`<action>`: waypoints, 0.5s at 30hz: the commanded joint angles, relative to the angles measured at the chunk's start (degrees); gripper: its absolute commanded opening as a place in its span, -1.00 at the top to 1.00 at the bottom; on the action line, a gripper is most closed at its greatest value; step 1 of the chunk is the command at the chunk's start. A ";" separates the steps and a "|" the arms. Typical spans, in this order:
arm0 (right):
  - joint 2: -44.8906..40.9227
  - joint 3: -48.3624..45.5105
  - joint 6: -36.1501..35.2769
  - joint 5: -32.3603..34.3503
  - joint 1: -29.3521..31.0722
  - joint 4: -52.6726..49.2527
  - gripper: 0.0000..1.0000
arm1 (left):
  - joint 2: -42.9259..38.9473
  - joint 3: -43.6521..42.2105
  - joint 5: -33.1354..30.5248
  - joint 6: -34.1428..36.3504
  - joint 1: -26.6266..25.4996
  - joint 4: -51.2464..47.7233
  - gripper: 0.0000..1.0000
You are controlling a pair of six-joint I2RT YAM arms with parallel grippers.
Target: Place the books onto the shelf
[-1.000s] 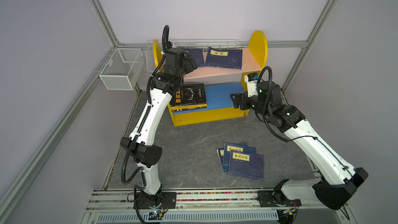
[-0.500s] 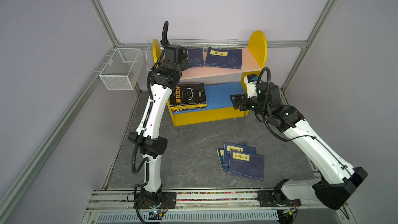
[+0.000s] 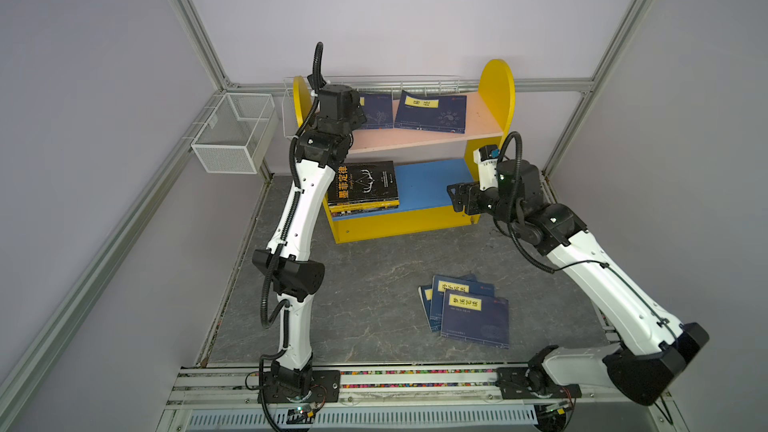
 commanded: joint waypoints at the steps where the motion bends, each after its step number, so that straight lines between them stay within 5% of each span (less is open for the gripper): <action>1: -0.45 -0.85 0.74 -0.95 -0.41 1.63 -0.72 | 2.21 -3.93 0.07 0.85 1.86 -2.52 -0.58; 8: -0.85 -1.38 1.05 -0.34 -0.60 1.99 -0.72 | 1.90 -7.22 15.76 4.22 0.48 -0.54 -0.47; 15: -1.35 -1.66 1.56 -0.22 -0.83 2.34 -0.72 | 4.92 -5.39 20.04 8.66 -3.17 -2.62 -0.42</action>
